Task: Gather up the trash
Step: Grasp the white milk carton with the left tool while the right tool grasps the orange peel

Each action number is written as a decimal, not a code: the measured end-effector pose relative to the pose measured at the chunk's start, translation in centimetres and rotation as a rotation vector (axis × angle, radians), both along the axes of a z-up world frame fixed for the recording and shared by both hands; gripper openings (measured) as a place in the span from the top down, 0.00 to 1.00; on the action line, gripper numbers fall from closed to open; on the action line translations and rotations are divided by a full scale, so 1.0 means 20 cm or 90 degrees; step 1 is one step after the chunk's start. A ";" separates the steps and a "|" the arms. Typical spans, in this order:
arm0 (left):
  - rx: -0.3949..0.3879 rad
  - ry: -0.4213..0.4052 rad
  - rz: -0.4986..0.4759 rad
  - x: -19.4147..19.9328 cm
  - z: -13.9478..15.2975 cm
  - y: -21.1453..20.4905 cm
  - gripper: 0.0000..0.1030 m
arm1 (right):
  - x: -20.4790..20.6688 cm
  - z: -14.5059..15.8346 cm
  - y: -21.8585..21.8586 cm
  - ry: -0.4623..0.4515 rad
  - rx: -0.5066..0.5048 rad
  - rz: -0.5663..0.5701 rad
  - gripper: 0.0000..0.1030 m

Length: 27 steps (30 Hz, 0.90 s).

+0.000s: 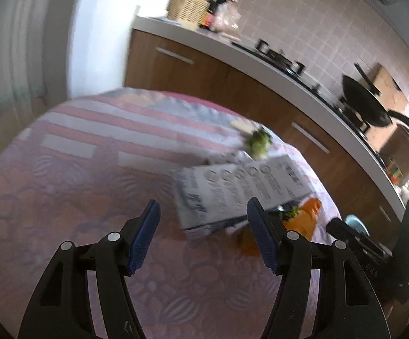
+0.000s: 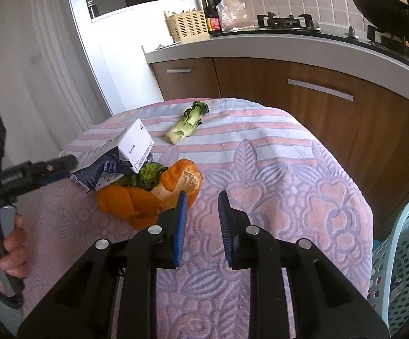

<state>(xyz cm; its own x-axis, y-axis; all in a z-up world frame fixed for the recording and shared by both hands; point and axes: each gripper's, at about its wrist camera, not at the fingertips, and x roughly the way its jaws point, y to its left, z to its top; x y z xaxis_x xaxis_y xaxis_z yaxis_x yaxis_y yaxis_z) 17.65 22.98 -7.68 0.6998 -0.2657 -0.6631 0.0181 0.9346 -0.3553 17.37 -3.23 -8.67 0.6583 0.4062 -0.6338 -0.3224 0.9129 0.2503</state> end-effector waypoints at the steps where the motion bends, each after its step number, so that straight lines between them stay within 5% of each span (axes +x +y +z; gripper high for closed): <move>1: -0.003 0.002 -0.010 0.01 -0.01 -0.02 0.40 | 0.00 0.00 0.00 -0.004 0.001 0.000 0.81; 9: -0.087 0.011 -0.129 -0.18 -0.01 -0.18 0.32 | -0.02 0.01 0.01 -0.020 -0.005 0.003 0.81; 17: 0.078 -0.030 -0.082 -0.14 0.12 -0.22 0.21 | 0.00 0.00 0.00 -0.007 0.006 0.005 0.81; 22: 0.171 0.012 -0.133 0.10 0.02 -0.31 0.21 | 0.00 -0.01 0.01 -0.007 0.002 0.015 0.81; 27: 0.190 0.018 -0.147 0.16 -0.03 -0.34 0.24 | -0.03 0.01 0.02 -0.029 0.010 0.036 0.78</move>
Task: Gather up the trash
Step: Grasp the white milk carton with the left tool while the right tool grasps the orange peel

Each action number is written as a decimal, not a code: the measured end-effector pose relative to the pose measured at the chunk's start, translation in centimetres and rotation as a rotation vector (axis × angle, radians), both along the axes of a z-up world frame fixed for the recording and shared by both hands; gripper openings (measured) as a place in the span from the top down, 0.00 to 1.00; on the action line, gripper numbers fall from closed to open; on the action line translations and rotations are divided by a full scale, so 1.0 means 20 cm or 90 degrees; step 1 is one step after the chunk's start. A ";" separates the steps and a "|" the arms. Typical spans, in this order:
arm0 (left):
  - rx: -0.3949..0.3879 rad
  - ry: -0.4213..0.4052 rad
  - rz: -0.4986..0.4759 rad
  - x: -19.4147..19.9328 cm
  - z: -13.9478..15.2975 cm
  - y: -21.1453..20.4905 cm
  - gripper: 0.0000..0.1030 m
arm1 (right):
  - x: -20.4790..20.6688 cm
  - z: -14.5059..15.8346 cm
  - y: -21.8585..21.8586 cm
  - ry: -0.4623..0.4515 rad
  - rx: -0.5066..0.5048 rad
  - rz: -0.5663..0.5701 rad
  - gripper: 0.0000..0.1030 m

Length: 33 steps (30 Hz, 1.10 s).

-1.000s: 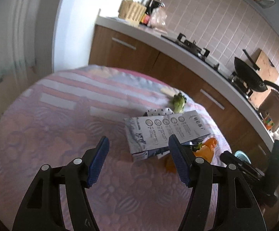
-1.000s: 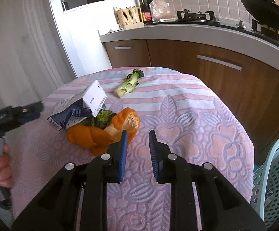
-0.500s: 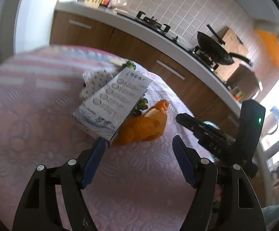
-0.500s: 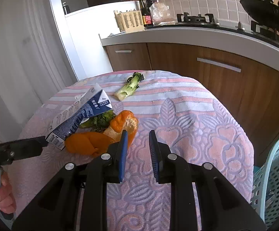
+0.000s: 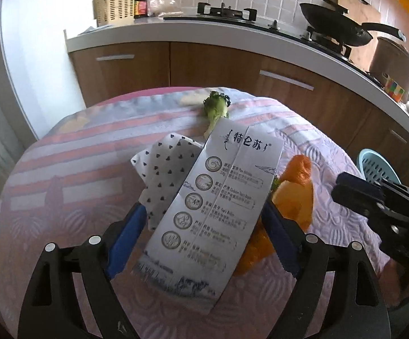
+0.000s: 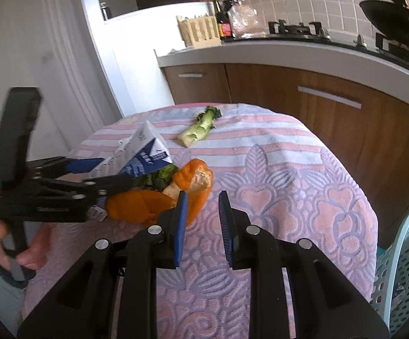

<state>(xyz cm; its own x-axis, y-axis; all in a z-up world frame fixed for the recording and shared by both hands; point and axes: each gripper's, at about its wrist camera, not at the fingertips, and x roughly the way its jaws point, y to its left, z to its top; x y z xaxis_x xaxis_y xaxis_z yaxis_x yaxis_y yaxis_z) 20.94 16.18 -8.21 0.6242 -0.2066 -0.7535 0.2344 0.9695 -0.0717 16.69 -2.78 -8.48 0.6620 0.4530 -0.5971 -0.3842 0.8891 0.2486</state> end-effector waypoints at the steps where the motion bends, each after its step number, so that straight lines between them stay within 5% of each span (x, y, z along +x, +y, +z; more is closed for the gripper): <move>1: -0.005 -0.001 0.000 0.00 0.00 0.00 0.34 | 0.00 0.00 0.01 -0.002 -0.002 0.005 0.77; 6: -0.019 0.000 0.024 -0.07 0.02 0.03 0.47 | 0.05 -0.01 0.04 0.032 -0.010 0.025 0.57; 10: -0.079 -0.024 0.068 -0.24 0.08 0.13 0.48 | 0.06 0.01 0.05 0.025 -0.011 0.018 0.57; 15: -0.132 -0.037 0.132 -0.41 0.09 0.28 0.48 | 0.02 0.06 0.23 -0.005 -0.050 0.100 0.54; 23: -0.161 -0.050 0.160 -0.55 0.11 0.37 0.48 | 0.16 -0.04 0.31 0.076 -0.034 0.148 0.55; 26: -0.174 -0.051 0.164 -0.57 0.11 0.38 0.48 | 0.09 -0.03 0.29 0.096 -0.020 0.182 0.68; 33: -0.192 -0.049 0.175 -0.59 0.08 0.41 0.48 | -0.14 -0.01 0.36 0.143 0.008 0.286 0.68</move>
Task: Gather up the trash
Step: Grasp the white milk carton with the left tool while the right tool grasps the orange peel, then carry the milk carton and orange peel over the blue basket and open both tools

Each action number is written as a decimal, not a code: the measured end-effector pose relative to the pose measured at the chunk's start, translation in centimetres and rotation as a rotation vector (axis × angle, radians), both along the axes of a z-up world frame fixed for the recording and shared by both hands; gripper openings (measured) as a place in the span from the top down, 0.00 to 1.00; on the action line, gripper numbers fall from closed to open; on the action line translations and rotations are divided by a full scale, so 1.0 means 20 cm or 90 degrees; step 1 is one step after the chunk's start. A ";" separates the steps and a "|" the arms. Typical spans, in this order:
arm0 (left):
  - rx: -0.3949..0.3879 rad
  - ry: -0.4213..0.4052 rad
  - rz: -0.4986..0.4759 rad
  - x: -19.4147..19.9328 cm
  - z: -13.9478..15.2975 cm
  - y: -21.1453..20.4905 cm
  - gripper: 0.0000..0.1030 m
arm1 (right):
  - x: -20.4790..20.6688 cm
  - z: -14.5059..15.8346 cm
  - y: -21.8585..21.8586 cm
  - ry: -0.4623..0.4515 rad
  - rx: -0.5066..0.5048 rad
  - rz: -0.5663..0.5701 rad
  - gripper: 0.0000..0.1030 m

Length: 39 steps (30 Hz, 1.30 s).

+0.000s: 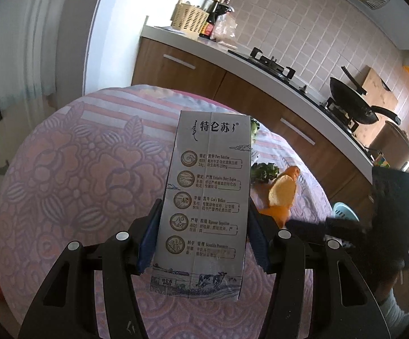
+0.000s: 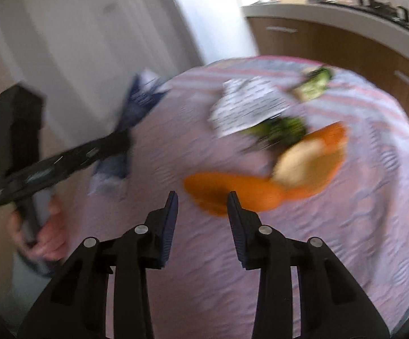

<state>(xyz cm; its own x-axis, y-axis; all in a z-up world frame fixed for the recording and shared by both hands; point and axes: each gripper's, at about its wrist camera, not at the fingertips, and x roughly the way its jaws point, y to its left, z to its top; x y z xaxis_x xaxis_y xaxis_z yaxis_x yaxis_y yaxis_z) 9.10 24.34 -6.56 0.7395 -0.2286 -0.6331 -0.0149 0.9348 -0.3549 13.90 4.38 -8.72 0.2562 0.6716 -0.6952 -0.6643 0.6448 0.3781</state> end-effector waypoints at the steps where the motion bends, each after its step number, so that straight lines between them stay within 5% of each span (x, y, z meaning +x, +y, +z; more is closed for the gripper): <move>1: 0.000 0.000 0.002 -0.01 0.00 0.00 0.48 | -0.02 0.00 0.02 -0.004 -0.006 0.005 0.68; 10: -0.008 -0.002 0.012 -0.07 0.00 0.02 0.48 | 0.04 0.02 0.01 -0.074 -0.065 -0.038 0.67; 12: -0.008 -0.002 0.011 -0.07 0.00 0.01 0.48 | 0.04 0.04 -0.01 -0.085 -0.062 -0.043 0.46; 14: -0.008 -0.001 0.009 -0.07 0.00 0.00 0.48 | 0.03 0.06 0.00 -0.115 -0.082 -0.046 0.35; 22: -0.008 -0.013 0.009 -0.11 0.04 -0.01 0.48 | 0.15 -0.07 0.16 -0.134 -0.178 0.073 0.30; 29: -0.013 -0.007 0.007 -0.11 0.03 -0.03 0.48 | 0.06 -0.08 0.11 -0.147 -0.138 0.053 0.75; 39: 0.000 -0.025 -0.022 -0.12 0.10 -0.13 0.48 | -0.05 0.08 -0.04 -0.168 -0.078 -0.017 0.80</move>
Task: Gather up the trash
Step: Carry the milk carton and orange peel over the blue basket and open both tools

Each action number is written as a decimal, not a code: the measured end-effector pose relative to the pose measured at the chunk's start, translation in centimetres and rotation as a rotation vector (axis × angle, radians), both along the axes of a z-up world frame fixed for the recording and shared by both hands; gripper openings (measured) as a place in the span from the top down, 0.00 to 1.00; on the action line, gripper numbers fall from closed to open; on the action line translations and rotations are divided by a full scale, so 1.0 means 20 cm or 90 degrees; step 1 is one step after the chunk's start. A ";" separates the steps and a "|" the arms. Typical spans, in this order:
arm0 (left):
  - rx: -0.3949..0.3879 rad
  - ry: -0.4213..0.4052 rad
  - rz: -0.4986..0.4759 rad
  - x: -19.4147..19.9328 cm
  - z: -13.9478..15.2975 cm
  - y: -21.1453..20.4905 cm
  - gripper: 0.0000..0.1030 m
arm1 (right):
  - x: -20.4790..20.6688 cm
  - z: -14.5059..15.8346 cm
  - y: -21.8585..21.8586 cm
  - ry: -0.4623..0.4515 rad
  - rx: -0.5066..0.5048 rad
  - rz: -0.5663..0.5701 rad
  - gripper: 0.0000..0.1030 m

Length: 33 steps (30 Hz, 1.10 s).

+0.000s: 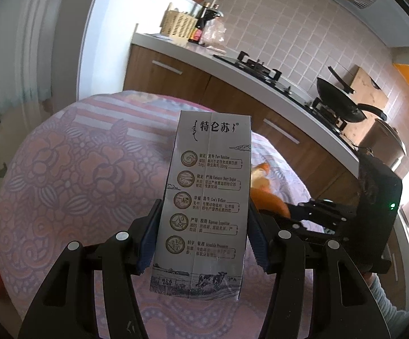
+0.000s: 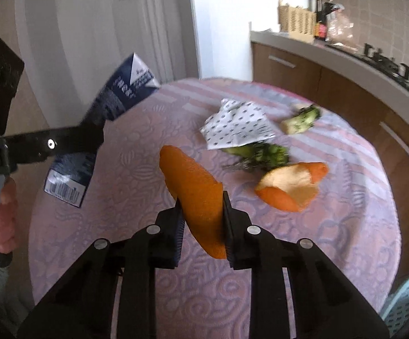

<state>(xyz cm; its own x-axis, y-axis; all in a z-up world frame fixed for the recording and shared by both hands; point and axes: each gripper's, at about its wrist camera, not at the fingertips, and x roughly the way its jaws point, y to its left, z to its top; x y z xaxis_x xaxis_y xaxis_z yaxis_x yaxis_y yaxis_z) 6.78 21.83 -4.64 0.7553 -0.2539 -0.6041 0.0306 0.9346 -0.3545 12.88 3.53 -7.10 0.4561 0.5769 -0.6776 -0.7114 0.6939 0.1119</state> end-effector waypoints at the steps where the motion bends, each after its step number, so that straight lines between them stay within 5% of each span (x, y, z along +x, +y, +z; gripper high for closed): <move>1: 0.002 -0.003 -0.004 0.00 0.01 -0.02 0.48 | -0.02 0.02 -0.03 -0.002 0.007 -0.008 0.80; 9: 0.024 -0.029 -0.051 0.00 0.13 -0.27 0.48 | -0.13 0.20 -0.38 -0.031 0.070 -0.097 0.80; 18: 0.048 -0.051 -0.165 0.09 0.21 -0.79 0.48 | -0.29 0.30 -0.96 -0.080 0.073 -0.252 0.80; 33: 0.081 0.013 -0.341 0.38 0.04 -1.71 0.48 | -0.28 0.05 -1.85 0.003 0.086 -0.527 0.80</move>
